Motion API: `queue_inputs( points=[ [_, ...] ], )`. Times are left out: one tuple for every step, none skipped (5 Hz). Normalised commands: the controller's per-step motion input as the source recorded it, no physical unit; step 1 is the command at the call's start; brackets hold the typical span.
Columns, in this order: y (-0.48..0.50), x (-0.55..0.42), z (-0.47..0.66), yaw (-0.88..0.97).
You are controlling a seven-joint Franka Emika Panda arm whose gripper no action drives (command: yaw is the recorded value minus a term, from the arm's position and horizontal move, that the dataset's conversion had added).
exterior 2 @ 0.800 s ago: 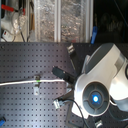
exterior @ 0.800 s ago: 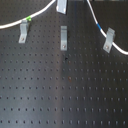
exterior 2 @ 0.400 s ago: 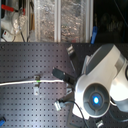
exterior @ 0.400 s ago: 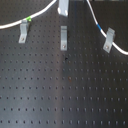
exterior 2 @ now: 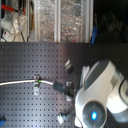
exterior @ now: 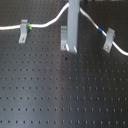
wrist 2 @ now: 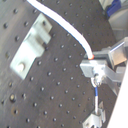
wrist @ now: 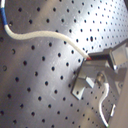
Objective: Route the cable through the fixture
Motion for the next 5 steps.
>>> queue_inputs(
  points=[
    [-0.036, -0.005, 0.0, 0.0],
    [-0.082, -0.552, 0.18, -0.27],
    [0.0, 0.0, 0.0, -0.01],
    [0.583, -0.194, 0.38, -0.06],
    [0.126, 0.004, 0.0, 0.0]
  ],
)
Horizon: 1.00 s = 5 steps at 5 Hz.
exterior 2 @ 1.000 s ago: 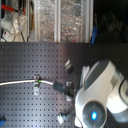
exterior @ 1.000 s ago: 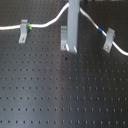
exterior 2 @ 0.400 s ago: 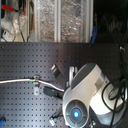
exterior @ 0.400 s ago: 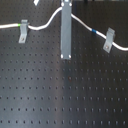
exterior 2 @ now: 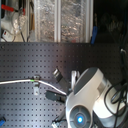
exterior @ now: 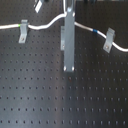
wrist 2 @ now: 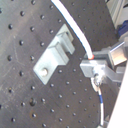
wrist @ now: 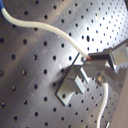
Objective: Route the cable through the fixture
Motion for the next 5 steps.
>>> queue_inputs(
  points=[
    [-0.022, -0.123, 0.04, 0.0],
    [-0.425, -0.532, 0.14, -0.13],
    [0.011, 0.0, 0.0, 0.0],
    [0.483, -0.322, 0.36, 0.0],
    [0.141, -0.019, 0.0, 0.0]
  ],
)
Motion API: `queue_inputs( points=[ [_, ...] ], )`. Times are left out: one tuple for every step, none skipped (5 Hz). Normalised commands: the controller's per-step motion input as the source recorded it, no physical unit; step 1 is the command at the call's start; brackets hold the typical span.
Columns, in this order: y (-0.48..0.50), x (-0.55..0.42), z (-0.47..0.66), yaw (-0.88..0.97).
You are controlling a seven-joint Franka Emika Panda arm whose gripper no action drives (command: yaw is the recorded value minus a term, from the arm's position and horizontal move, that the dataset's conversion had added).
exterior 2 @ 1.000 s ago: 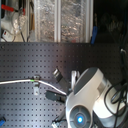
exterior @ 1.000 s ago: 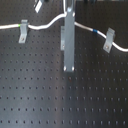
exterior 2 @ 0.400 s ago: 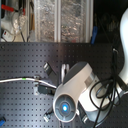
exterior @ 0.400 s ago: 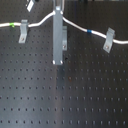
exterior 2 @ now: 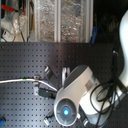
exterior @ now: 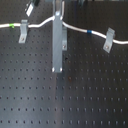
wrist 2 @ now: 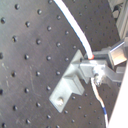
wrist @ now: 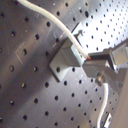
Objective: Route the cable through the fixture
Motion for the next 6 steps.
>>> queue_inputs(
  points=[
    [0.148, -0.17, 0.22, 0.0],
    [0.028, -0.422, 0.7, 0.0],
    [0.013, 0.0, 0.0, 0.0],
    [0.081, -0.061, 0.0, 0.0],
    [0.0, -0.111, 0.41, 0.01],
    [-0.24, -0.01, 0.22, 0.0]
  ],
)
